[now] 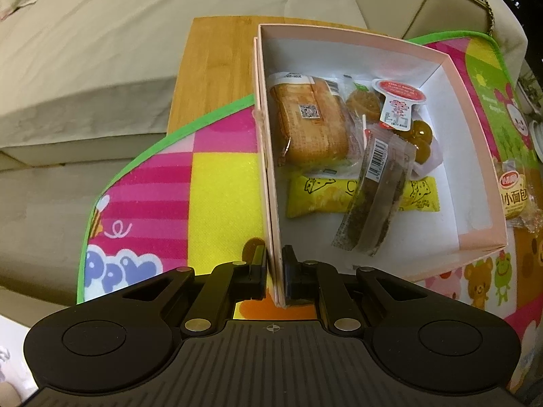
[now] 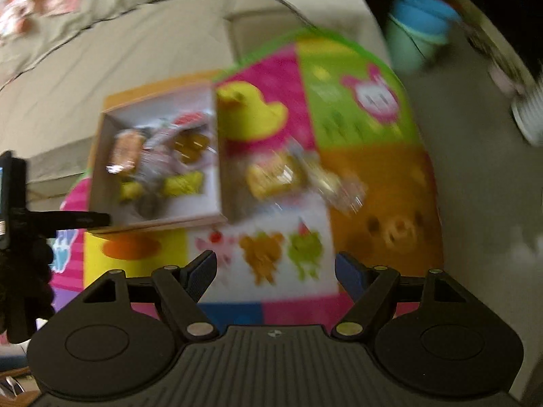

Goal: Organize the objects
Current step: 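Carry the red disc candy into the pink box and release it, then grasp the clear oat bar packet with yellow label using the right tool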

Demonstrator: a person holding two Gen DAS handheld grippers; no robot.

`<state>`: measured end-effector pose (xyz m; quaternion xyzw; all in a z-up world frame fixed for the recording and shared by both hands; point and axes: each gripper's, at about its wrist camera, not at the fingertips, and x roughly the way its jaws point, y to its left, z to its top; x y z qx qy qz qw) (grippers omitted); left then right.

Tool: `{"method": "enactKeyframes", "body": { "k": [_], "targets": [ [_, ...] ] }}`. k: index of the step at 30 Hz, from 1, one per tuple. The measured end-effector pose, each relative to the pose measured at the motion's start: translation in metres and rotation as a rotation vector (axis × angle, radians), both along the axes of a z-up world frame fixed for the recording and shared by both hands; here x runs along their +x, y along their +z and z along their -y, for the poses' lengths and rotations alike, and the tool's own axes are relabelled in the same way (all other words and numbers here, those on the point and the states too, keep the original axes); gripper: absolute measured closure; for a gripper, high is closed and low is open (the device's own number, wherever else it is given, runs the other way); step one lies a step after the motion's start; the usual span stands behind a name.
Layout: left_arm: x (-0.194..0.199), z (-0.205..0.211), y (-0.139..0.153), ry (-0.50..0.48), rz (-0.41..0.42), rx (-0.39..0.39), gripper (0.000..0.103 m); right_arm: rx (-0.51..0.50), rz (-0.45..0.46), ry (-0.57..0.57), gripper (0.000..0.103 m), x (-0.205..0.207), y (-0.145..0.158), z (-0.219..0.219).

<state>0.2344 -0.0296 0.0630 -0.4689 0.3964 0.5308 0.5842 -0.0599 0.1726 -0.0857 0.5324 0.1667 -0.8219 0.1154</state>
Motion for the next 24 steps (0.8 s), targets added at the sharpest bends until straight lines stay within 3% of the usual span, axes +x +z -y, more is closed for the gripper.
{"method": "enactKeyframes", "body": {
  "k": [7,24],
  "targets": [
    [0.002,-0.001,0.001,-0.034,-0.020,-0.001,0.093,-0.008,-0.015,-0.025,0.020,-0.006,-0.004,-0.020],
    [0.011,-0.009,-0.001,-0.068,-0.074,-0.038,0.093,-0.014,0.019,-0.051,0.020,-0.045,-0.033,-0.041]
  ]
}}
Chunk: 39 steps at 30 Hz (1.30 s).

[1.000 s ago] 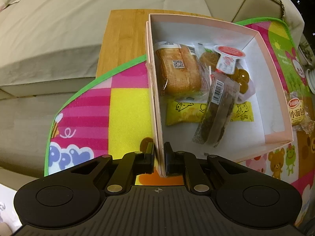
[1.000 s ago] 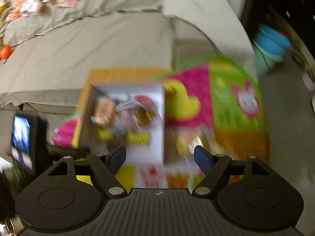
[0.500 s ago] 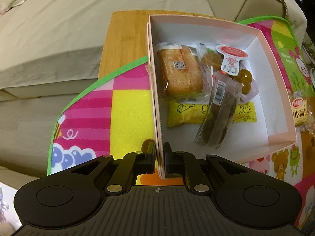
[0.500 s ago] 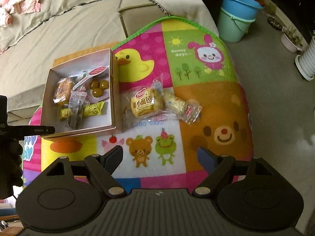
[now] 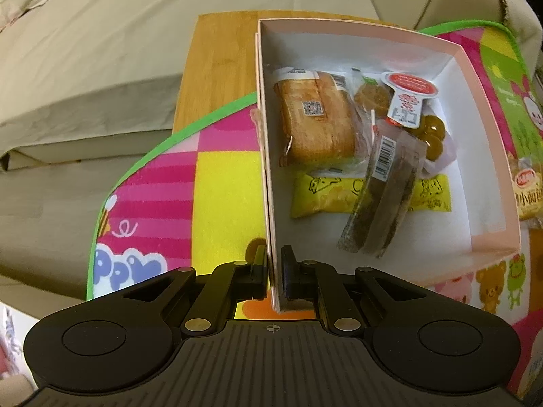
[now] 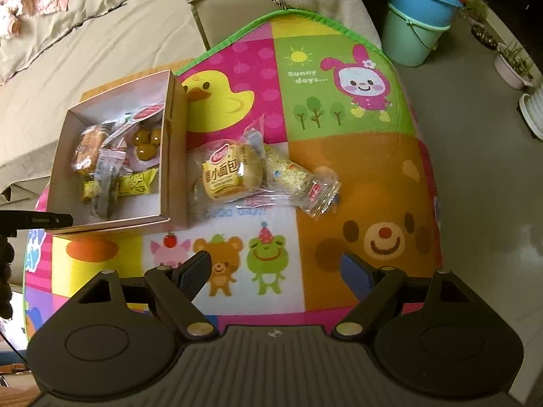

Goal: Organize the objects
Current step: 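Grasp the clear oat bar packet with yellow label using the right tool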

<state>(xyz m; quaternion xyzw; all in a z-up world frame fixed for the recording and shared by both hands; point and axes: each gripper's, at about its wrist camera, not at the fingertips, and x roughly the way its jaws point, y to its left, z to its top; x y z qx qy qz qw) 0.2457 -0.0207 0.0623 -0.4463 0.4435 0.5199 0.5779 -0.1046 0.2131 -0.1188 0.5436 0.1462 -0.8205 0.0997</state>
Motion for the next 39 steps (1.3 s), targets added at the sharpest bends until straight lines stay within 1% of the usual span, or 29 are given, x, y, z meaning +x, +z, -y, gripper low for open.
{"method": "enactKeyframes", "body": {
  "k": [3,7,10,13,16,18,20,22,24,25,26,27,28,29,32,37,39],
  "targets": [
    [0.000,-0.003,-0.001,0.005,0.001,0.000,0.093,0.019,-0.020,0.004,0.020,-0.006,0.000,-0.001],
    [-0.001,-0.001,-0.001,-0.032,0.002,0.007,0.093,0.044,-0.067,0.010,0.020,-0.014,0.000,-0.002],
    [0.000,0.002,0.001,-0.071,-0.001,0.010,0.093,0.070,-0.085,0.037,0.019,-0.026,-0.006,0.000],
    [0.002,0.005,0.002,-0.103,-0.012,0.006,0.093,0.105,-0.108,0.099,0.019,-0.041,-0.014,0.006],
    [0.005,0.007,0.003,-0.127,-0.027,0.012,0.093,0.176,-0.091,0.219,0.019,-0.056,-0.033,0.016],
    [0.005,0.007,0.002,-0.127,-0.030,0.014,0.093,0.256,-0.093,0.313,0.019,-0.066,-0.051,0.024],
    [0.005,0.008,0.003,-0.129,-0.030,0.013,0.093,0.298,-0.092,0.362,0.020,-0.075,-0.066,0.032],
    [0.005,0.009,0.004,-0.138,-0.032,0.015,0.093,0.311,-0.059,0.397,0.020,-0.088,-0.082,0.037],
    [0.005,0.010,0.005,-0.134,-0.032,0.018,0.093,0.317,-0.011,0.405,0.026,-0.099,-0.095,0.041],
    [0.005,0.011,0.005,-0.137,-0.030,0.020,0.093,0.289,0.004,0.383,0.031,-0.103,-0.096,0.043],
    [0.005,0.011,0.005,-0.133,-0.029,0.022,0.093,0.250,0.014,0.368,0.039,-0.106,-0.095,0.044],
    [0.005,0.012,0.005,-0.134,-0.028,0.023,0.093,0.213,0.033,0.343,0.054,-0.109,-0.094,0.045],
    [0.004,0.014,0.004,-0.136,-0.029,0.024,0.093,0.183,0.049,0.311,0.065,-0.110,-0.093,0.045],
    [0.004,0.015,0.003,-0.139,-0.031,0.025,0.093,0.160,0.056,0.290,0.069,-0.109,-0.092,0.045],
    [0.005,0.015,0.003,-0.156,-0.031,0.029,0.093,0.130,0.054,0.205,0.073,-0.100,-0.090,0.039],
    [0.003,0.015,0.003,-0.179,-0.033,0.038,0.093,0.042,0.076,-0.013,0.074,-0.073,-0.082,0.011],
    [0.002,0.016,0.004,-0.193,-0.030,0.043,0.093,-0.001,0.079,-0.068,0.073,-0.055,-0.080,0.000]
  ]
}}
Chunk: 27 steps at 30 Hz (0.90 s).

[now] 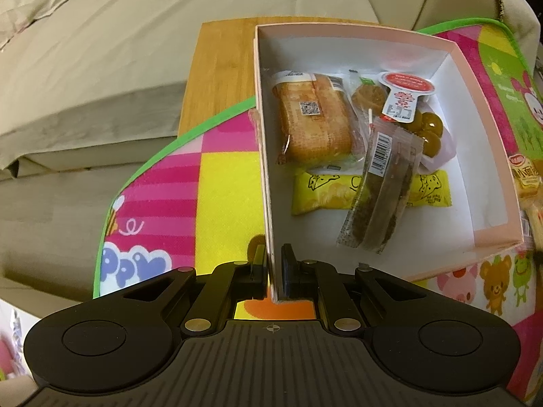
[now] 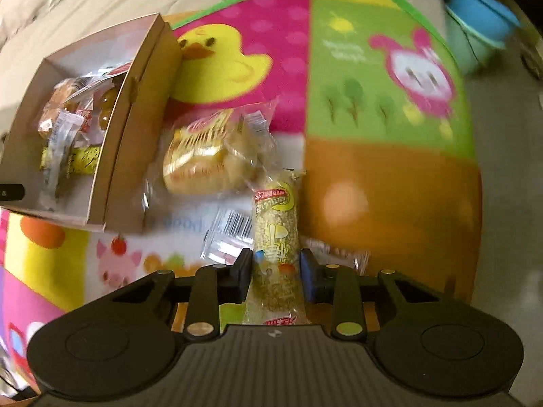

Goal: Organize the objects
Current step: 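Grasp the clear oat bar packet with yellow label using the right tool, then lift the oat bar packet with the right tool toward the box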

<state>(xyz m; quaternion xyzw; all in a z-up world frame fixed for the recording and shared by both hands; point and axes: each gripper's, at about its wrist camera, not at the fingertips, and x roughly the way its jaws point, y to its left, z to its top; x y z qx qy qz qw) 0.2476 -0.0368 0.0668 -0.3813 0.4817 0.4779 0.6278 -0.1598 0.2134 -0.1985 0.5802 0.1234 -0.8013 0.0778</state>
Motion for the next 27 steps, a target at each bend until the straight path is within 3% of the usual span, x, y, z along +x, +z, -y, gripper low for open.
{"method": "enactKeyframes", "body": {
  "k": [5,7,10,16,20,21,22,24,27],
  "targets": [
    [-0.005,0.007,0.003,-0.030,0.010,0.017,0.093,-0.101,0.033,-0.099,0.066,0.049,0.004,-0.015],
    [-0.007,0.008,0.003,-0.034,0.015,0.020,0.093,-0.098,0.020,-0.110,0.056,0.061,0.008,-0.019],
    [-0.007,0.008,0.005,-0.041,0.016,0.024,0.093,-0.068,-0.016,-0.129,0.055,0.074,0.020,-0.024],
    [-0.003,0.005,0.003,-0.048,0.029,0.026,0.093,-0.064,-0.064,-0.119,0.050,0.058,0.030,-0.019],
    [-0.002,0.005,0.003,-0.069,0.032,0.024,0.093,-0.030,-0.047,-0.122,0.050,0.037,0.012,-0.003],
    [-0.001,0.004,0.003,-0.071,0.032,0.021,0.093,-0.007,-0.034,-0.129,0.050,0.032,0.005,0.002],
    [-0.001,0.005,0.003,-0.077,0.030,0.019,0.093,0.014,-0.023,-0.138,0.061,0.029,-0.002,0.006],
    [0.000,0.004,0.003,-0.100,0.022,0.012,0.093,0.076,-0.004,-0.146,0.074,0.024,-0.010,0.014],
    [0.003,0.003,0.002,-0.153,0.014,0.010,0.094,0.073,-0.001,-0.168,0.075,0.030,0.003,0.021]
  ]
}}
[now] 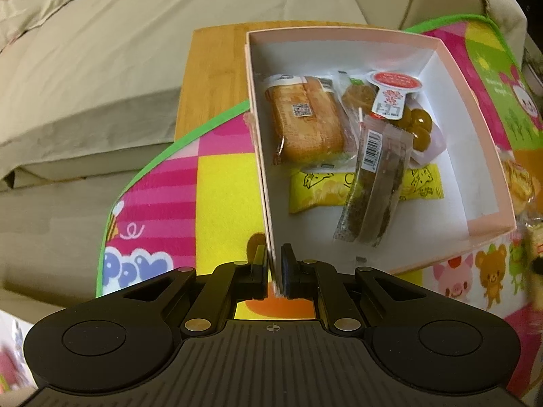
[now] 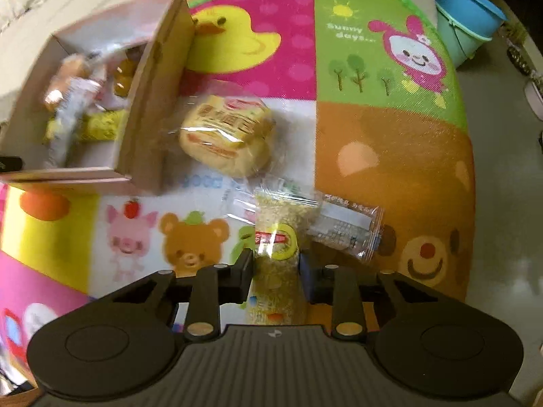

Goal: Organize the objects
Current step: 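Lift the oat bar packet with the right tool toward the box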

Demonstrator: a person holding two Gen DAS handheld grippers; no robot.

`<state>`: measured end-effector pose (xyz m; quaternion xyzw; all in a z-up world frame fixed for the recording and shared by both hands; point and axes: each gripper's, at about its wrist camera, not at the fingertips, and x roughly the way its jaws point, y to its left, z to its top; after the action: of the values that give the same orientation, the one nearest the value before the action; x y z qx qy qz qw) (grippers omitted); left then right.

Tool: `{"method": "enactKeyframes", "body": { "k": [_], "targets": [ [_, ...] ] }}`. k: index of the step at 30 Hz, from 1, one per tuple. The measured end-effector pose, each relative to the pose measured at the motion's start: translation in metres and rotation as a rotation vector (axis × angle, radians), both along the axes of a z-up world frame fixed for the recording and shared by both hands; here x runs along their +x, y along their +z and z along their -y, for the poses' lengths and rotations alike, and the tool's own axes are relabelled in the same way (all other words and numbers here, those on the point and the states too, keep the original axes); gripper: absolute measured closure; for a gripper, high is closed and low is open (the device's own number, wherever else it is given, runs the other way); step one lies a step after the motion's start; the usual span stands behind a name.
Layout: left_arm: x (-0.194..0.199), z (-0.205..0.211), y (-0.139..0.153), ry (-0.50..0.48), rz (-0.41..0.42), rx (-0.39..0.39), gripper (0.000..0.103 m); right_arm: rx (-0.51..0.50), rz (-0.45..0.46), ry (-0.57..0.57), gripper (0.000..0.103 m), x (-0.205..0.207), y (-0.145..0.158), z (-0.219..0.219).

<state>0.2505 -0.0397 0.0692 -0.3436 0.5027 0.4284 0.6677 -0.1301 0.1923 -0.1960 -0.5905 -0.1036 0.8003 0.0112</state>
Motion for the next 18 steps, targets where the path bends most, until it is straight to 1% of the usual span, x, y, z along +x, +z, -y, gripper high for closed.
{"method": "enactKeyframes", "body": {
  "k": [4,7,11,12,13,16,17,18],
  "targets": [
    [-0.004,0.000,0.000,-0.034,0.019,0.001,0.094,-0.014,-0.032,-0.034,0.076,0.021,0.037,0.010],
    [-0.007,0.003,0.001,-0.053,0.036,0.014,0.093,-0.022,-0.074,-0.052,0.076,0.037,0.075,0.021],
    [-0.012,0.001,-0.001,-0.018,0.075,0.000,0.093,0.005,-0.168,-0.052,0.077,0.052,0.133,0.042],
    [-0.013,-0.001,-0.001,-0.011,0.084,-0.009,0.093,0.015,-0.195,-0.061,0.080,0.055,0.147,0.049],
    [-0.014,-0.004,-0.002,-0.006,0.093,-0.018,0.093,0.020,-0.223,-0.063,0.080,0.057,0.162,0.056],
    [-0.018,-0.008,-0.003,0.005,0.119,-0.035,0.093,0.016,-0.303,-0.047,0.081,0.057,0.198,0.077],
    [-0.020,-0.009,-0.004,0.008,0.127,-0.037,0.092,0.014,-0.318,-0.043,0.083,0.057,0.205,0.082],
    [-0.020,-0.009,-0.004,0.005,0.132,-0.039,0.092,0.009,-0.331,-0.046,0.089,0.055,0.211,0.089]
  ]
}}
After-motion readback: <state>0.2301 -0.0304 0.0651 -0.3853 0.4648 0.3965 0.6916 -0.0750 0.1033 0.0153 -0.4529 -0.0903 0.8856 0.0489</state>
